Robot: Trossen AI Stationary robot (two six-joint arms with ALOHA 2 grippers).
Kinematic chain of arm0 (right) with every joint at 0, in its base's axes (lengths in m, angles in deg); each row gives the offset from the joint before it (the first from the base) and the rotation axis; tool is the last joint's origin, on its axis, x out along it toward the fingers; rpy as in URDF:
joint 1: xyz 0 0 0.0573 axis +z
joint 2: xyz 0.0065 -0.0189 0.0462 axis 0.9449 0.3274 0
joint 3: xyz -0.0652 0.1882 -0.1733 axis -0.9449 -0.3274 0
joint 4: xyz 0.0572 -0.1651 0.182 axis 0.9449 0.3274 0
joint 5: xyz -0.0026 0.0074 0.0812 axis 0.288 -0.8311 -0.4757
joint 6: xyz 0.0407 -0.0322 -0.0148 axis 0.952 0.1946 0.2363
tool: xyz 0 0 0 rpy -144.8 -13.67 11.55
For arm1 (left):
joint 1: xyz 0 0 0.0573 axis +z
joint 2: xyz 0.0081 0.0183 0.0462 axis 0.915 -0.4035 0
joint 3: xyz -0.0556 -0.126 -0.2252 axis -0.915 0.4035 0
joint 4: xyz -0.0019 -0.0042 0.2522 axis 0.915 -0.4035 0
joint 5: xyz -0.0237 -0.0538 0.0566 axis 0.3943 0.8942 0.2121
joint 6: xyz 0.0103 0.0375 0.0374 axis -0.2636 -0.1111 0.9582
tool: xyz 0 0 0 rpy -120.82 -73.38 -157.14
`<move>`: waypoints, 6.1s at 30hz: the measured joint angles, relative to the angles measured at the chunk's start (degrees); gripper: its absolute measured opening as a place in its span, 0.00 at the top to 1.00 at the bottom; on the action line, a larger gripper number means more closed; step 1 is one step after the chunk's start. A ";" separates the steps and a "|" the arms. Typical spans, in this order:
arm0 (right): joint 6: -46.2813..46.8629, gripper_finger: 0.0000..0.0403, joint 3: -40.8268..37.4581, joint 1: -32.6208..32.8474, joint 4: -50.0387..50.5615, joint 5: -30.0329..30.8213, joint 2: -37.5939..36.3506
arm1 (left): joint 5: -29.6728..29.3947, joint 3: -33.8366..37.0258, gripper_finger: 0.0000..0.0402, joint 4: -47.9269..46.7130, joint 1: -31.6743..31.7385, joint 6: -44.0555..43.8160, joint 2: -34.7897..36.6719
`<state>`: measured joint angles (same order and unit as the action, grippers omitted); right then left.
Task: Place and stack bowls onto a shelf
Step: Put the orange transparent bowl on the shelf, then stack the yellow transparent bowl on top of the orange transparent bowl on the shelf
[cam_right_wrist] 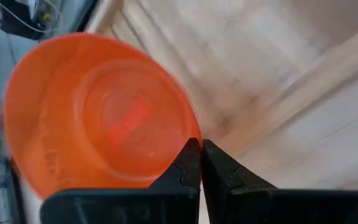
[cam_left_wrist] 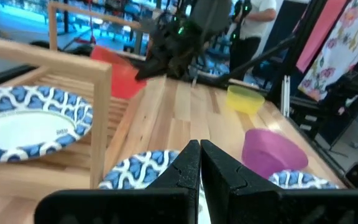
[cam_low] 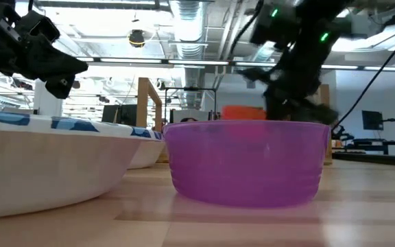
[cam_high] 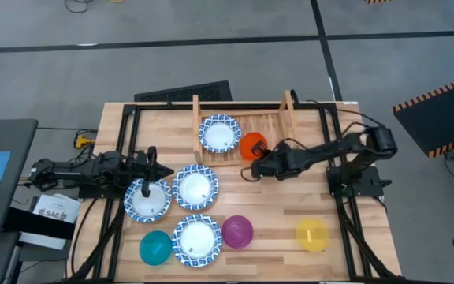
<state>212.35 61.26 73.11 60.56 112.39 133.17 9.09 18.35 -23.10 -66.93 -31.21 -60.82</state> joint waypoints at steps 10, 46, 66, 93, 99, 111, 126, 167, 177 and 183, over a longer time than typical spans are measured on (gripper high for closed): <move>0.11 0.94 0.11 -8.35 -3.02 -5.10 2.30 | -0.58 -0.58 1.00 -1.38 0.00 0.02 -2.77; -5.26 0.55 0.15 -16.54 -5.35 -9.94 0.94 | -1.14 -0.80 1.00 -1.98 0.01 0.01 -5.62; -35.65 0.48 0.15 -12.18 -13.52 -13.23 -10.70 | -1.19 -0.88 1.00 -2.03 0.01 0.01 -5.62; -90.87 0.49 0.15 -0.91 -19.40 -46.04 -24.46 | -1.17 -0.90 1.00 -2.00 0.01 0.01 -5.62; -92.72 0.49 0.15 1.74 -17.01 -47.53 -26.29 | -1.17 -0.90 1.00 -2.00 0.01 0.01 -5.62; -89.62 0.49 0.13 5.61 -17.21 -47.20 -26.27 | -1.17 -0.90 1.00 -1.98 0.01 -0.01 -5.62; -72.51 0.50 3.45 23.26 22.44 -51.49 -25.33 | -1.17 -0.90 1.00 -1.98 0.01 0.00 -5.62; -54.45 0.52 -17.62 39.69 12.09 -44.15 -24.07 | -1.14 -0.90 1.00 -1.97 0.01 -0.01 -5.62; -52.64 0.63 -17.56 39.65 9.01 -46.90 -16.58 | -1.16 -0.90 1.00 -1.97 -0.01 -0.01 -5.62; -50.23 0.83 -16.53 39.43 9.49 -47.41 -16.23 | -1.17 -0.90 1.00 -1.97 0.01 -0.01 -5.62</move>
<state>162.12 44.73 112.55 70.05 64.98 116.94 7.92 17.45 -25.07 -66.92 -31.22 -66.44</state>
